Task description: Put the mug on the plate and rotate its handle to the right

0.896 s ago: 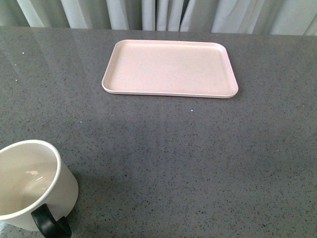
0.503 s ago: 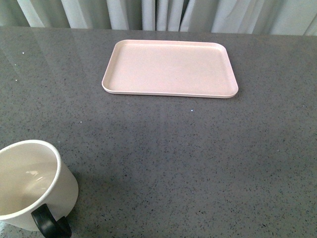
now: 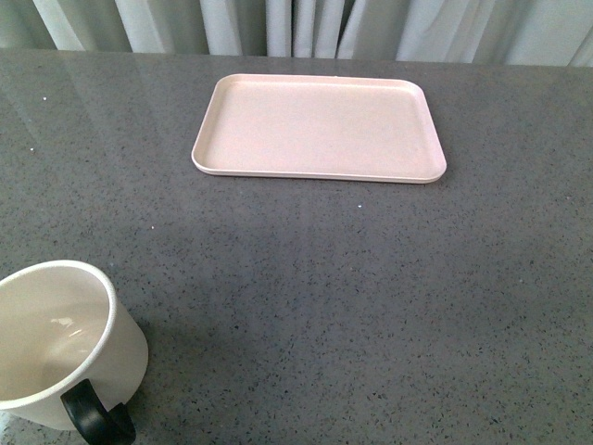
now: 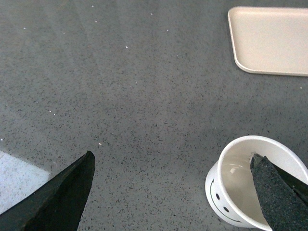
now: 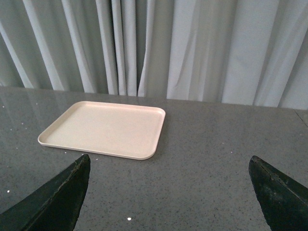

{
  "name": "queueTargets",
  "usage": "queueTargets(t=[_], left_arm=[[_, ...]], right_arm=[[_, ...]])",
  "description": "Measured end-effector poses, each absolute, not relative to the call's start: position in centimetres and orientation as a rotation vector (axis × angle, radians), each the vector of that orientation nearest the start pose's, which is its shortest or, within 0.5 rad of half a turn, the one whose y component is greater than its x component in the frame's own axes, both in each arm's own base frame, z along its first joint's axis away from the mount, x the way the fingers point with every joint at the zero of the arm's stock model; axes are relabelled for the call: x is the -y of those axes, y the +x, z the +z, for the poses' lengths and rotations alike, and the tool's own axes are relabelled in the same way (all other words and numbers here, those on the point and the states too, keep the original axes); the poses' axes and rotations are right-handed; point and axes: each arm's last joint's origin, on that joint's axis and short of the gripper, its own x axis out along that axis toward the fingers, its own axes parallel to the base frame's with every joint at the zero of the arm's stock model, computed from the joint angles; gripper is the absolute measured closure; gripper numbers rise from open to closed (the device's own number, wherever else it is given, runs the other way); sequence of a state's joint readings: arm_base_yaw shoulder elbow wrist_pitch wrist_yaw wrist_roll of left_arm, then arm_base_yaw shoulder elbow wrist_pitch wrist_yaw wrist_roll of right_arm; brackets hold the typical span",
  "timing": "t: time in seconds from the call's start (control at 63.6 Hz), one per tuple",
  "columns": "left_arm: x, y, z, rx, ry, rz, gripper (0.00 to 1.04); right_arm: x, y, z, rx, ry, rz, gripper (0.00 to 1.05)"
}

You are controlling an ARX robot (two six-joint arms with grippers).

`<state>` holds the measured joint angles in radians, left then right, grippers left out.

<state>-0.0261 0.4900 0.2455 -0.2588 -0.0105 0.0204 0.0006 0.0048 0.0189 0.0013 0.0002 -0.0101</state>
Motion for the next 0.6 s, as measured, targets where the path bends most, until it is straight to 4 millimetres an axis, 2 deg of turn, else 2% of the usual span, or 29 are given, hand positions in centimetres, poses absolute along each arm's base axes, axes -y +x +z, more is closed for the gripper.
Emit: queueTargets(t=[0.11,0.299,0.597], left_arm=[[0.8,14.8,18.7,-0.537,0.057,-0.081,0.09],[1.2,18.5,18.6,-0.610,0.115,-0.136,0.09],[1.2,21.4,17.5,-0.720,0.226,-0.261,0.09]], right_arm=[[0.0,9.7,17.0,0.015,-0.010,0.000,0.09],[0.0,9.7,17.0,0.015,-0.010,0.000,0.09],[0.0,9.7,17.0,0.015,-0.010,0.000,0.09]])
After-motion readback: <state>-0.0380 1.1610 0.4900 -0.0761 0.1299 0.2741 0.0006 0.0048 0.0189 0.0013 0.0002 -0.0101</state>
